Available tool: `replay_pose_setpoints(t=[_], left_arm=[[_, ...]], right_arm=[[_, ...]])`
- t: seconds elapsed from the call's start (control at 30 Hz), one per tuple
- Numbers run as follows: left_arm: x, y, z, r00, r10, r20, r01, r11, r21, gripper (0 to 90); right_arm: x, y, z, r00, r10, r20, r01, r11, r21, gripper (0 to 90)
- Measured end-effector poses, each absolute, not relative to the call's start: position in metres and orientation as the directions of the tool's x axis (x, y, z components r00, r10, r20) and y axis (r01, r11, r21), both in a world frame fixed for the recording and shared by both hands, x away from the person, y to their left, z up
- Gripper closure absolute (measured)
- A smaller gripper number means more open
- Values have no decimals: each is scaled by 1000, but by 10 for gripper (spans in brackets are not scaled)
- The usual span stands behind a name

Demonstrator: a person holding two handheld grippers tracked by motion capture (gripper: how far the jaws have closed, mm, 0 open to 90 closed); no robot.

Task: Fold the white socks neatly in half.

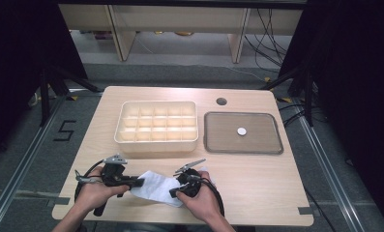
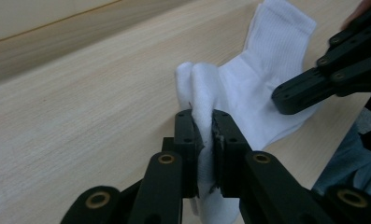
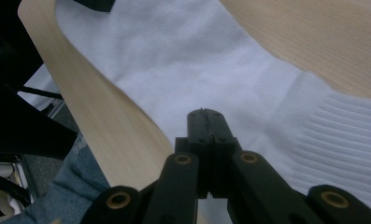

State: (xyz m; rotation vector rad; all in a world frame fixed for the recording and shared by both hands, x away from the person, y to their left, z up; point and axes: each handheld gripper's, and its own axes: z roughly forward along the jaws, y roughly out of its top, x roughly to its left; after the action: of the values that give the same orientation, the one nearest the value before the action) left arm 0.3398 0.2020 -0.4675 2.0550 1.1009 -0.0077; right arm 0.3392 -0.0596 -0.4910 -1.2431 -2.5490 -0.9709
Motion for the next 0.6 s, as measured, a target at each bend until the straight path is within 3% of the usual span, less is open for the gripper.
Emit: replay_pose_setpoints(t=[0.6], left_arm=[[337, 181, -448, 680, 609, -409, 674, -299, 675, 812]], right_arm=[[342, -56, -504, -634, 652, 415, 761, 435, 481, 900]])
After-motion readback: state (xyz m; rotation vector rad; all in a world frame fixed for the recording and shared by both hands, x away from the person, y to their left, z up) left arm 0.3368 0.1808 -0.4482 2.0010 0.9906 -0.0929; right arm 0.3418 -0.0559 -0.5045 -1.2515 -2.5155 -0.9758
